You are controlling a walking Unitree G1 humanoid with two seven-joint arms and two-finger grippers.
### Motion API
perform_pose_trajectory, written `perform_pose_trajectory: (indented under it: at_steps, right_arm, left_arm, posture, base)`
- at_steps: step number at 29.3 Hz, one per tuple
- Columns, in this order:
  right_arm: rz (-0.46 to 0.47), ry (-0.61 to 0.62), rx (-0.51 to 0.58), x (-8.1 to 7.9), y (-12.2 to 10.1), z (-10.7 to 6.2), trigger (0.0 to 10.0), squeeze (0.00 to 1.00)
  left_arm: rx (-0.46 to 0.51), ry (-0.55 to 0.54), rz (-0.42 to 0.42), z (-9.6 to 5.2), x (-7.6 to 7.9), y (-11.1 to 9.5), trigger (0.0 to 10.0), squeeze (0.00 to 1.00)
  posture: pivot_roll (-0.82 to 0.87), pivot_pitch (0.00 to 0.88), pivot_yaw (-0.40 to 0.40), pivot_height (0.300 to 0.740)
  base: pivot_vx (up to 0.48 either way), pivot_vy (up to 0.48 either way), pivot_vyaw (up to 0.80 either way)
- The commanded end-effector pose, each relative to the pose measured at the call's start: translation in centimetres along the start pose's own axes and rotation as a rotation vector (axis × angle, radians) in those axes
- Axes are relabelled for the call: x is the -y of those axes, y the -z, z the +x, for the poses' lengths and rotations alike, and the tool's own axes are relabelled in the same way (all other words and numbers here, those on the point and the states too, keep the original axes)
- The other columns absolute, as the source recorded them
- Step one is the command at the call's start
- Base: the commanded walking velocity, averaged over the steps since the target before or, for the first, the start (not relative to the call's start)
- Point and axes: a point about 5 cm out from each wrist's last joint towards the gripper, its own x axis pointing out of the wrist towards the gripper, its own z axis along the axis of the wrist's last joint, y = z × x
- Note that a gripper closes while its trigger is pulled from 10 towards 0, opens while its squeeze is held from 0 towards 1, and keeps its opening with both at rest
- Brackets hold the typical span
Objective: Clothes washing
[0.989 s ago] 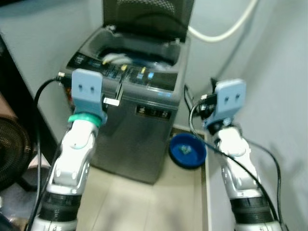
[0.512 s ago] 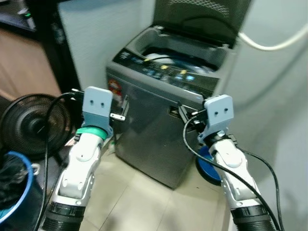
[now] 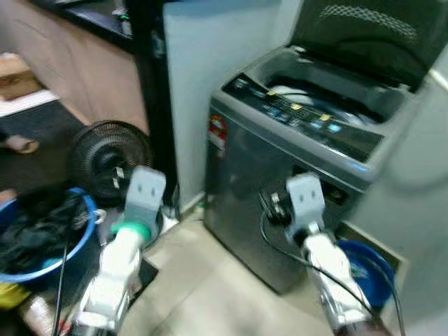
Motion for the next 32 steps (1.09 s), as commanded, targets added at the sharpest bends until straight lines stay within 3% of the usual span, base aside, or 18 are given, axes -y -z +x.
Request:
perform_pose_trajectory:
  at_steps: [1, 2, 5, 10, 15, 19, 32]
  right_arm:
    - [0.018, 0.039, -0.011, 0.7, 0.3, -0.1, 10.0, 0.0]
    - [0.045, 0.077, -0.102, 1.3, 2.8, -1.1, 10.0, 0.0]
    - [0.038, 0.083, -0.145, 1.4, 3.9, -1.6, 10.0, 0.0]
    - [-0.009, 0.045, -0.286, 0.6, 7.7, -4.0, 10.0, 0.01]
    - [-0.012, 0.035, -0.284, 0.0, 8.1, -4.2, 10.0, 0.02]
    - [-0.016, 0.029, -0.23, -0.3, 7.3, -3.3, 10.0, 0.02]
    - [-0.029, 0.023, -0.188, -0.5, 6.6, -2.7, 10.0, 0.01]
  left_arm:
    - [-0.001, 0.013, 0.015, 0.2, 0.4, 0.1, 10.0, 0.0]
    - [-0.102, 0.015, 0.033, -0.5, 0.3, 3.0, 10.0, 0.0]
    - [-0.148, 0.015, 0.025, -0.8, 0.3, 4.1, 10.0, 0.0]
    - [-0.253, 0.011, 0.035, -1.8, 0.3, 7.1, 10.0, 0.0]
    - [-0.232, 0.015, 0.03, -1.8, 0.5, 6.8, 10.0, 0.0]
    - [-0.172, 0.024, 0.021, -1.0, 0.7, 5.9, 10.0, 0.0]
    - [-0.137, 0.026, 0.025, -0.5, 0.9, 5.3, 10.0, 0.0]
  posture:
    - [0.1, 0.0, -0.026, 0.74]
    - [0.1, 0.0, -0.026, 0.74]
    - [0.1, 0.0, -0.026, 0.74]
    - [0.1, 0.0, -0.029, 0.74]
    - [0.1, 0.0, -0.027, 0.74]
    - [0.09, 0.0, -0.024, 0.74]
    - [0.09, 0.0, -0.022, 0.74]
  base:
    - [0.0, 0.0, 0.77]
    - [0.0, 0.0, 0.76]
    - [0.0, 0.0, 0.76]
    - [0.0, 0.0, 0.76]
    - [0.0, 0.0, 0.76]
    - [0.0, 0.0, 0.76]
    - [0.0, 0.0, 0.72]
